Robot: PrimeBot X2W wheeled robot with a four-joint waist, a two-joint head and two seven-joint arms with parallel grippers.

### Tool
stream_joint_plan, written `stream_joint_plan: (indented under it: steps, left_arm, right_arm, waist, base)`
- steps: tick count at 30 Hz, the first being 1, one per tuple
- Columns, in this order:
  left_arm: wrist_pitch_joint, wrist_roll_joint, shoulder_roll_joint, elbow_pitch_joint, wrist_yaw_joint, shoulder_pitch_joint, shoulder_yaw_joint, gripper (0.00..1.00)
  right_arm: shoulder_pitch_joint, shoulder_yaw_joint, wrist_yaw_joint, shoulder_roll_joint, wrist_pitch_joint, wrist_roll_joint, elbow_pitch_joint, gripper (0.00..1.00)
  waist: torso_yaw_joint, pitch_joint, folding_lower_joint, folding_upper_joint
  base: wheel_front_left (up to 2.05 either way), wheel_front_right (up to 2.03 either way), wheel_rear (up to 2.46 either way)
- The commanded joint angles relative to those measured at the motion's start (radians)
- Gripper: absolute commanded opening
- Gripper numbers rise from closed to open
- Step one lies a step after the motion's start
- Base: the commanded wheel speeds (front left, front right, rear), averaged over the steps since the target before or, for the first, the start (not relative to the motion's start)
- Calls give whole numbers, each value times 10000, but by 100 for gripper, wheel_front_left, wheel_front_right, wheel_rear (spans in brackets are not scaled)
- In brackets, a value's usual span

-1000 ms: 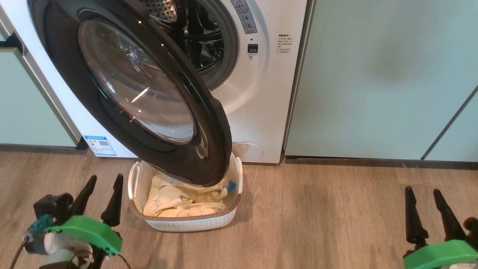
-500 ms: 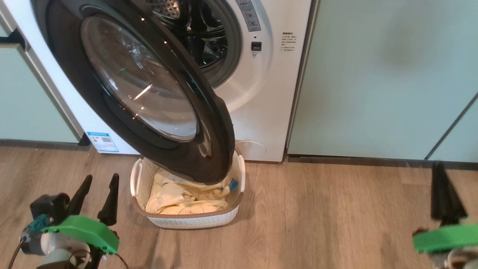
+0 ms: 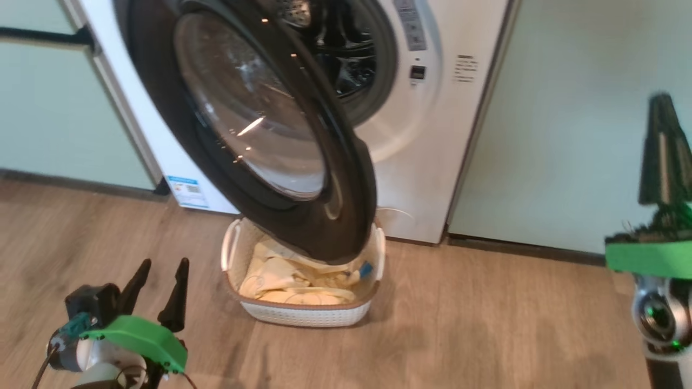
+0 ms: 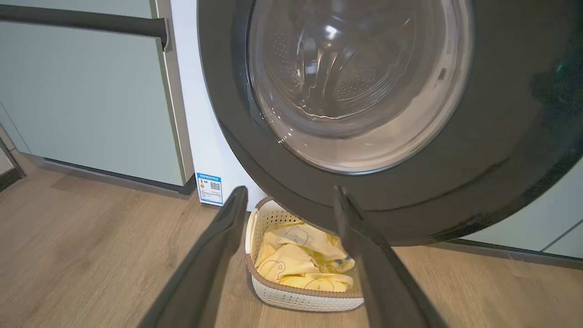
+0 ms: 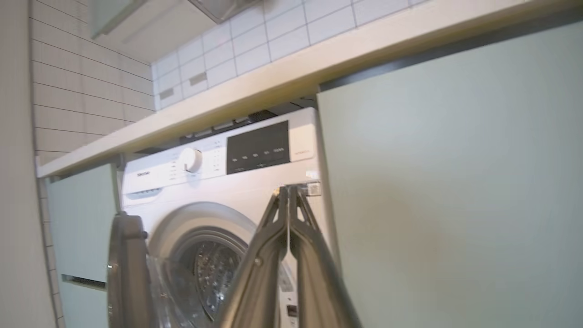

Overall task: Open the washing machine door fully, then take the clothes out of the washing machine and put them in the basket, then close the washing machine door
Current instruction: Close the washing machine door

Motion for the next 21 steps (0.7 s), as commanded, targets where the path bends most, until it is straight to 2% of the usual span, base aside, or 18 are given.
stream_joint_plan:
  steps: [1, 12, 21]
  left_arm:
    - [-64, 129, 203, -242, -11, -673, 406, 100]
    - [-64, 412, -62, -210, -11, -820, 99, 100]
    - [-64, 568, -283, -179, -11, -946, -313, 100]
  right_arm:
    - [-620, 346, -27, -104, -63, 112, -435, 0]
    - [-2182, 3080, -27, 315, -63, 401, -717, 0]
    - [-2557, 5201, -27, 592, -63, 170, 310, 0]
  waist:
    - [265, -15, 0, 0]
    - [1436, 66, 0, 0]
    - [2407, 88, 0, 0]
  base:
    - [0, 0, 0]
    - [0, 0, 0]
    - [0, 0, 0]
